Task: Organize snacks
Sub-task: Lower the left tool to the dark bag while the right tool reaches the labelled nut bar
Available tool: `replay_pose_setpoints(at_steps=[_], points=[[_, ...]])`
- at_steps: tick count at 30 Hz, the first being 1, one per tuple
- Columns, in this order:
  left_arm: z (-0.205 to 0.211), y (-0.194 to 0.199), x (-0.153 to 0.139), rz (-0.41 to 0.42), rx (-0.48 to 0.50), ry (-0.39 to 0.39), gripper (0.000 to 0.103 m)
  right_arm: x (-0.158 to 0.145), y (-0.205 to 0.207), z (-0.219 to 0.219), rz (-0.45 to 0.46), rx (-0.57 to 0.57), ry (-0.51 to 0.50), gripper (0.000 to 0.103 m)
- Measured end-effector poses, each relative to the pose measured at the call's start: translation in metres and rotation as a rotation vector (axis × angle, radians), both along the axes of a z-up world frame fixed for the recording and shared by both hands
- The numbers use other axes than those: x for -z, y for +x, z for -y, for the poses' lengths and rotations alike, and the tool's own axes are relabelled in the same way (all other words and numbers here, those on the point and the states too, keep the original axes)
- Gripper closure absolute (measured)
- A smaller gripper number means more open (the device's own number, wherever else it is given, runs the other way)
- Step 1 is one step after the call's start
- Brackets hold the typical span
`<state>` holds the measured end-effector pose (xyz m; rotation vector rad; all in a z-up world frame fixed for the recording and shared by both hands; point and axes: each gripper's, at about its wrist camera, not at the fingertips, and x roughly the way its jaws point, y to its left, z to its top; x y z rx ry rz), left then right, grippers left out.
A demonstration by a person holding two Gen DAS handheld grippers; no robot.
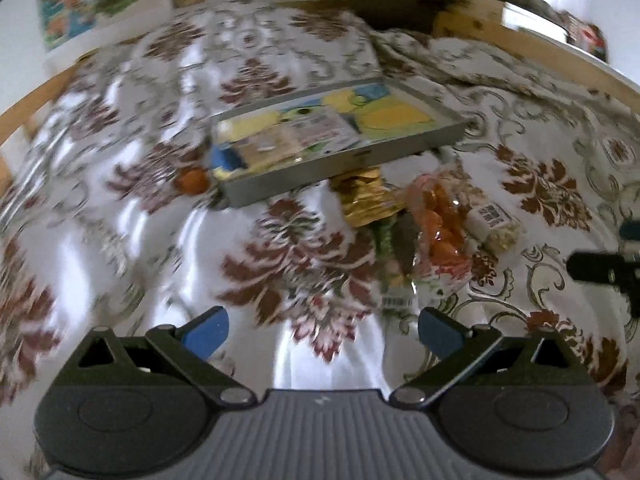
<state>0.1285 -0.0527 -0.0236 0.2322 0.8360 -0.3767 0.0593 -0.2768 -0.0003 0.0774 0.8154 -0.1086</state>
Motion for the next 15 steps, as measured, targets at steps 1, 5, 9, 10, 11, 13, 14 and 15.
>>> replay_pose_setpoints(at_steps=[1, 5, 9, 10, 11, 13, 14, 15], points=[[0.003, 0.006, 0.003, -0.001, 0.02, 0.0, 0.0, 0.001, 0.005, 0.004, -0.004, 0.013, 0.004, 0.001], [0.018, 0.028, 0.017, -0.008, 0.076, -0.026, 0.0, 0.009, 0.029, 0.019, -0.031, 0.034, 0.048, 0.001], [0.036, 0.045, 0.029, 0.003, 0.19, -0.052, 0.0, 0.017, 0.06, 0.03, -0.047, 0.007, 0.023, 0.001], [0.041, 0.049, 0.032, 0.008, 0.222, -0.056, 0.0, 0.02, 0.067, 0.032, -0.048, 0.0, 0.011, 0.001], [0.044, 0.052, 0.036, 0.01, 0.251, -0.06, 0.0, 0.023, 0.074, 0.034, -0.047, -0.009, 0.011, 0.001], [0.051, 0.058, 0.045, 0.003, 0.287, -0.059, 0.0, 0.03, 0.086, 0.039, -0.056, -0.016, 0.018, 0.002], [0.052, 0.062, 0.05, -0.004, 0.295, -0.059, 0.0, 0.033, 0.091, 0.04, -0.062, -0.024, 0.023, 0.003], [0.053, 0.065, 0.054, -0.011, 0.303, -0.061, 0.0, 0.036, 0.096, 0.042, -0.065, -0.036, 0.031, 0.005]])
